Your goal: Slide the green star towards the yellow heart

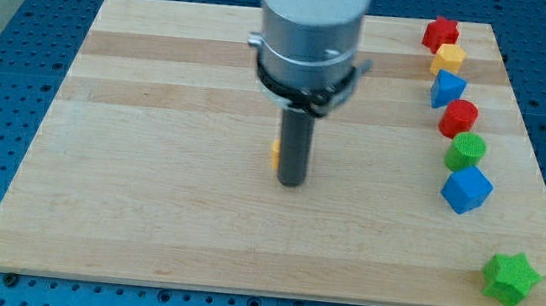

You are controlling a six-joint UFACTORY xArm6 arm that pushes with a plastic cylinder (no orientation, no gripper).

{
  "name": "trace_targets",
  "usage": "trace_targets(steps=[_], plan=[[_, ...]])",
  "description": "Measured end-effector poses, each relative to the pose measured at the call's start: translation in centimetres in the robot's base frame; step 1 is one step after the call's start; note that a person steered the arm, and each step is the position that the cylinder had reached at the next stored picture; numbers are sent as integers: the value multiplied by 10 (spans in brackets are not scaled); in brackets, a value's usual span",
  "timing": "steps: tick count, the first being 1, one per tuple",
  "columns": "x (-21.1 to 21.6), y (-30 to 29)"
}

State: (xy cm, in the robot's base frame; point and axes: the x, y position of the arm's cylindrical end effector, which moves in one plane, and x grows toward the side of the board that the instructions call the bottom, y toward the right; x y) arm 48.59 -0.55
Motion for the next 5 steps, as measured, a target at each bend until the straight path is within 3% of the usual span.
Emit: trace_targets(steps=[2,3,5], plan=[[-81,-6],[-60,-4],[48,88]])
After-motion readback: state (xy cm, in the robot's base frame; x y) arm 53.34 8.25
